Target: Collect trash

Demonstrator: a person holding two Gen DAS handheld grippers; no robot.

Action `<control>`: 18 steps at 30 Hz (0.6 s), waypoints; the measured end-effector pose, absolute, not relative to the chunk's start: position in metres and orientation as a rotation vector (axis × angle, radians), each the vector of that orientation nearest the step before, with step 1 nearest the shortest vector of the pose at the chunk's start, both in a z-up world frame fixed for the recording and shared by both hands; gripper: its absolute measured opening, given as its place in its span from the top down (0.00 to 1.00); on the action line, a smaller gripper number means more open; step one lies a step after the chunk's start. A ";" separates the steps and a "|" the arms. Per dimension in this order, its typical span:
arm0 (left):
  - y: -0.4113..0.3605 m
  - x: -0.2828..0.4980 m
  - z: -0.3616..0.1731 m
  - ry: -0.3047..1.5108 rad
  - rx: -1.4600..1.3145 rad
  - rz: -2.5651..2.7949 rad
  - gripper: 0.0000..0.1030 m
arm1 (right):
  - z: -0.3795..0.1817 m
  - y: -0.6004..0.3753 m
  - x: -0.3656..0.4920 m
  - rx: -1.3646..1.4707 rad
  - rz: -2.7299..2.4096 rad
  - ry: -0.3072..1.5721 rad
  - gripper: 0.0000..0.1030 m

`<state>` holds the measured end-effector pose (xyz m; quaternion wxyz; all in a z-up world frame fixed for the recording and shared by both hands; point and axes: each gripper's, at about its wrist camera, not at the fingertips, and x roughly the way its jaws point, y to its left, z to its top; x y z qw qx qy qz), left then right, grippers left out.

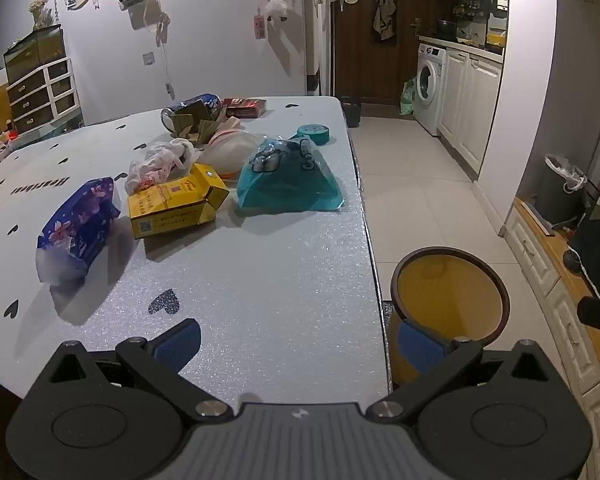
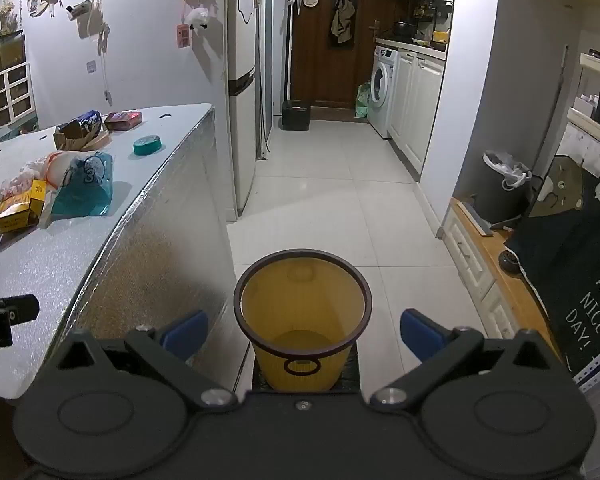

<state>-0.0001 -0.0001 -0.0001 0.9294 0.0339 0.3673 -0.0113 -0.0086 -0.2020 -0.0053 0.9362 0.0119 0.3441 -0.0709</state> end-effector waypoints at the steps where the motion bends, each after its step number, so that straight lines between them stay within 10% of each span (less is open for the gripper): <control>1: 0.000 0.000 0.000 0.753 0.069 -0.024 0.00 | -0.005 -0.202 -0.009 0.023 -0.145 0.705 0.00; 18: -0.005 0.000 0.001 0.750 0.070 -0.036 0.00 | -0.008 -0.204 -0.009 0.027 -0.146 0.709 0.00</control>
